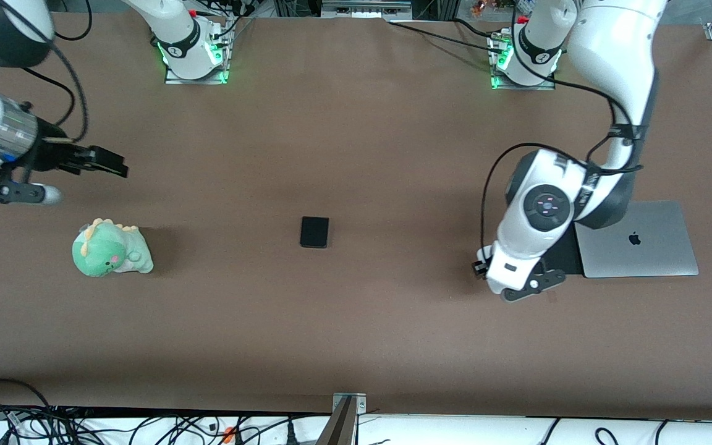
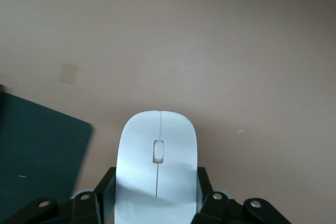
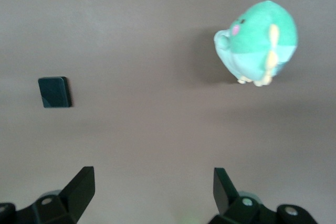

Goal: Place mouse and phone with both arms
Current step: 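Lower the mouse onto the pad while the right gripper grasps the phone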

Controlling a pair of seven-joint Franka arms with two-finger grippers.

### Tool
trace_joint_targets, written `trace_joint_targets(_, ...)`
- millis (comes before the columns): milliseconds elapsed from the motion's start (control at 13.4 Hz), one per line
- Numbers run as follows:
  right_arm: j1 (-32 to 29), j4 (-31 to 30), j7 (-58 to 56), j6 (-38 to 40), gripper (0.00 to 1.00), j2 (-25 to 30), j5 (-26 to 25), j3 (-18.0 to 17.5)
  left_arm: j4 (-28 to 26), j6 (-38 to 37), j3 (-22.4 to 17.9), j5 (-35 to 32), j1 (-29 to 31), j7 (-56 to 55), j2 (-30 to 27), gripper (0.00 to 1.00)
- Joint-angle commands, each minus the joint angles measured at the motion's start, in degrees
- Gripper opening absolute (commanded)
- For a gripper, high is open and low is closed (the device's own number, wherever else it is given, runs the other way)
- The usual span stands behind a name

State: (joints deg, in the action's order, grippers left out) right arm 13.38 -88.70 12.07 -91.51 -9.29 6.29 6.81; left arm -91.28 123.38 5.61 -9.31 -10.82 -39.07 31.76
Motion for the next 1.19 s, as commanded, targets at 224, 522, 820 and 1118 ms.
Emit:
trace_joint_targets(224, 6.73, -2.27, 9.8, -10.33, 1.0, -5.72, 2.84, 0.13, -15.83, 2.99, 12.56, -0.89, 20.11, 17.86, -10.48, 0.58)
trace_joint_targets(522, 13.67, -2.36, 21.74, -20.17, 1.0, -11.61, 2.94, 0.13, -28.04, 15.8, 14.52, -1.32, 26.37, 21.49, -12.16, 0.59)
trace_joint_targets(820, 20.09, -2.88, 27.74, -31.77, 1.0, -19.43, 2.67, 0.22, -33.17, 24.45, 14.25, -2.03, 27.96, 22.9, -9.97, 0.59)
trace_joint_targets(1118, 23.52, -2.97, 27.66, -38.55, 1.0, -25.23, 1.97, 0.4, -34.84, 26.64, 14.16, -4.75, 30.07, 22.9, -8.12, 0.59)
